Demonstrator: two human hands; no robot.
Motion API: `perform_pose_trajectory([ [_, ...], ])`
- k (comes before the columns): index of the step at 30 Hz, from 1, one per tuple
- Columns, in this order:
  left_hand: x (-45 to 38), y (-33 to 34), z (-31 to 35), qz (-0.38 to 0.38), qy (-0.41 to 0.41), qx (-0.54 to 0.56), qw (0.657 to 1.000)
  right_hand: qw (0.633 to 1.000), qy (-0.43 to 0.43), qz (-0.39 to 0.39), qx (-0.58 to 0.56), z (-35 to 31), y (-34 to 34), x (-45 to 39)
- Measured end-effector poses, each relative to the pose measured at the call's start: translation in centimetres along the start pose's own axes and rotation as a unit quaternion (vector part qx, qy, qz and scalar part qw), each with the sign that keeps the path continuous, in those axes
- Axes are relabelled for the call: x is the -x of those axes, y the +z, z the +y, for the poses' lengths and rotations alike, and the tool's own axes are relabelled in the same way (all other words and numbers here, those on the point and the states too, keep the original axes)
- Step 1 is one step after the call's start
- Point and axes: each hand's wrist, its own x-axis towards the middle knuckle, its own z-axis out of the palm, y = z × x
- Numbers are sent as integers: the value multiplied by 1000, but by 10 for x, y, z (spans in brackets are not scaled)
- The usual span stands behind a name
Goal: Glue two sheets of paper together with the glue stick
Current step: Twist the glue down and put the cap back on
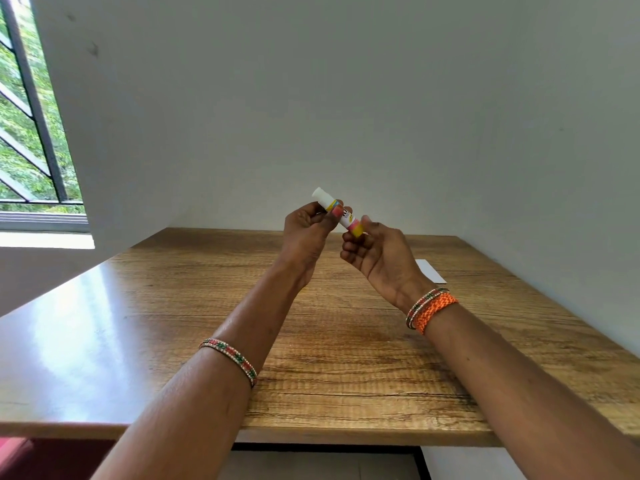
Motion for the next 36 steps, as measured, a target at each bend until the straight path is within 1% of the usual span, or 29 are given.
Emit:
perform_pose_trajectory([
  [1, 0, 1, 0, -2, 8, -5, 1000, 999, 26, -6, -18, -1, -1, 0],
  [3, 1, 2, -1, 5, 25, -20, 999, 999, 37, -3, -23, -1, -1, -1],
  [7, 1, 3, 0, 54, 25, -23, 998, 1000, -24, 12, 11, 1, 1, -3],
  [10, 1, 4, 2, 92, 20, -10, 995, 992, -81, 13, 95, 3, 1, -2],
  [12, 2, 5, 3, 104, 17, -12, 994, 987, -97, 18, 123, 5, 1, -2],
  [13, 2, 5, 2, 107, 16, -14, 994, 991, -80, 18, 107, 4, 2, -1],
  [16, 2, 3, 1, 106, 12, -16, 994, 1000, 14, -4, 14, 3, 4, 1],
  [17, 1, 3, 1, 103, 11, -15, 995, 999, 33, -9, 9, 4, 3, 2],
  [18, 2, 2, 1, 100, 11, -15, 995, 999, 30, -5, 17, 4, 2, 1],
  [24, 2, 4, 3, 92, 10, -13, 996, 994, -71, 22, 75, 4, 3, 0],
  [26, 2, 4, 3, 94, 9, -11, 995, 992, -86, 22, 89, 4, 2, -1],
  [27, 2, 5, 3, 96, 9, -10, 995, 995, -73, 15, 70, 4, 3, 0],
  [29, 1, 4, 3, 101, 6, -9, 995, 1000, -10, -12, -5, 2, 5, 2],
  [31, 1, 4, 2, 97, -2, -10, 995, 999, 27, -23, -26, 2, 6, 3],
  [33, 2, 5, 1, 90, -5, -15, 996, 1000, 4, -9, -2, 2, 7, 2],
  [36, 3, 7, 2, 97, 2, -10, 995, 993, -84, 11, 85, 1, 4, 1],
])
